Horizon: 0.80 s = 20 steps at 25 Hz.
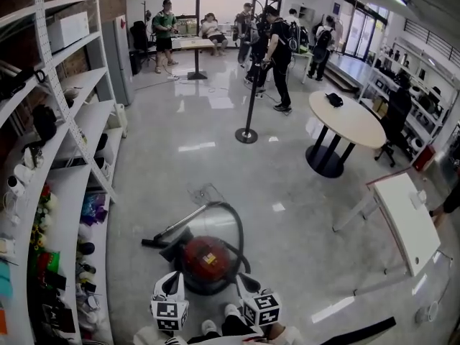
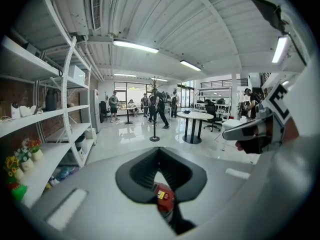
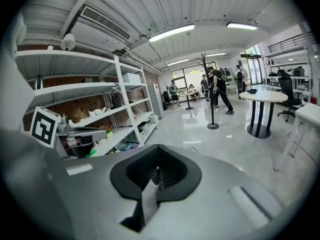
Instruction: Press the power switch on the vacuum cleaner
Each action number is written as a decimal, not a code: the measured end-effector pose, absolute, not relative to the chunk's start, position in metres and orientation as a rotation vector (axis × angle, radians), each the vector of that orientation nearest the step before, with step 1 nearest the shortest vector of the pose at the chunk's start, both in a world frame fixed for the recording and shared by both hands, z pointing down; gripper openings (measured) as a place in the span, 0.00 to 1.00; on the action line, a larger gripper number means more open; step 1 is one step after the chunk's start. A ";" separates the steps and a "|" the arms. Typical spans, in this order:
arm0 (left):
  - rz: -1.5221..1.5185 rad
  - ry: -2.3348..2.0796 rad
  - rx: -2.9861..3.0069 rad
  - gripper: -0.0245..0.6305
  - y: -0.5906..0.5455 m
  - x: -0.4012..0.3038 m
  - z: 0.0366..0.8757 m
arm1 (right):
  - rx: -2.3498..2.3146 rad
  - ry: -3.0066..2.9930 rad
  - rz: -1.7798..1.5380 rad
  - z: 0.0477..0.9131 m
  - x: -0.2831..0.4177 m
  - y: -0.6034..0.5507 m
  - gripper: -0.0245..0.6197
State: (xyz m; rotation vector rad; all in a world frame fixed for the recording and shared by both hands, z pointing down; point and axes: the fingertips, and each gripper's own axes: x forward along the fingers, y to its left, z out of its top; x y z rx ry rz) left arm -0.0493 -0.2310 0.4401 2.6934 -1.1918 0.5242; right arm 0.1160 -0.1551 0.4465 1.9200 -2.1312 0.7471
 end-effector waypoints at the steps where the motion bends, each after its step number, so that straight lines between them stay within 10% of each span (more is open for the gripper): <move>1: 0.532 -1.193 2.691 0.04 -0.232 -0.048 0.441 | 1.919 -2.134 0.753 0.448 0.117 -0.157 0.04; 20: 0.638 -1.179 2.648 0.04 -0.251 -0.040 0.476 | 1.913 -2.105 0.836 0.483 0.134 -0.180 0.04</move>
